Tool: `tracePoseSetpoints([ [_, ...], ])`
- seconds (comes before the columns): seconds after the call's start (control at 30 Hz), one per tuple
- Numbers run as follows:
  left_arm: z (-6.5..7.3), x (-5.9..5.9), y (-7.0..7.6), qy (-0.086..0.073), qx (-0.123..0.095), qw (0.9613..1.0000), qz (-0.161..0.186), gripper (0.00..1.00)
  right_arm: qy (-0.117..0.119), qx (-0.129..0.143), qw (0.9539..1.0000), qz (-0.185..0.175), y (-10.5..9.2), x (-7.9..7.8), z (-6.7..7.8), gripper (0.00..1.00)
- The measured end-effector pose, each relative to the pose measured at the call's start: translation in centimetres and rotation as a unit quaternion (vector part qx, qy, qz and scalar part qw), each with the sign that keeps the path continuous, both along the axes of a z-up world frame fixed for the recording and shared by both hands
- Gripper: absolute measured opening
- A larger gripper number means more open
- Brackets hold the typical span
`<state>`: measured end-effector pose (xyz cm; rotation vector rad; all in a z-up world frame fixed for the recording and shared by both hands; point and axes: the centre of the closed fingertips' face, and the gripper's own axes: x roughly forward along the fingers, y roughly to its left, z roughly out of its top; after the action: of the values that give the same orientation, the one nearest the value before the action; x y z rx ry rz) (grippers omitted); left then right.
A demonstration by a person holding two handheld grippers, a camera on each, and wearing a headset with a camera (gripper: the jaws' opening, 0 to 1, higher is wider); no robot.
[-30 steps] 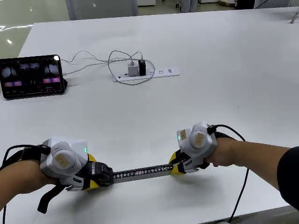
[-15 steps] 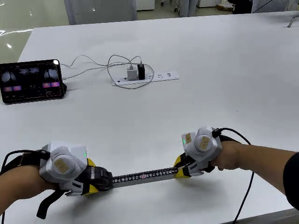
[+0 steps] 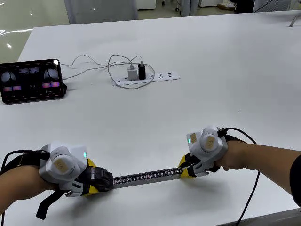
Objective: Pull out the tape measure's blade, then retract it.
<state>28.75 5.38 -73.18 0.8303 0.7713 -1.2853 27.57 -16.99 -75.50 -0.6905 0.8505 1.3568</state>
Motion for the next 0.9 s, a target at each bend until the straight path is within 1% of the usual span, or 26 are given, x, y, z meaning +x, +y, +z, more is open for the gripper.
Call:
tracePoseSetpoints([
  [0.3,0.1,0.0,0.0,-0.001,0.0,1.0,0.0,0.32,0.0,-0.002,1.0,0.002,-0.6,-0.1,0.1,0.09],
  [0.9,0.2,-0.1,0.0,-0.002,0.0,1.0,0.001,0.32,0.004,-0.003,1.0,-0.007,-1.7,-0.1,0.1,0.09],
])
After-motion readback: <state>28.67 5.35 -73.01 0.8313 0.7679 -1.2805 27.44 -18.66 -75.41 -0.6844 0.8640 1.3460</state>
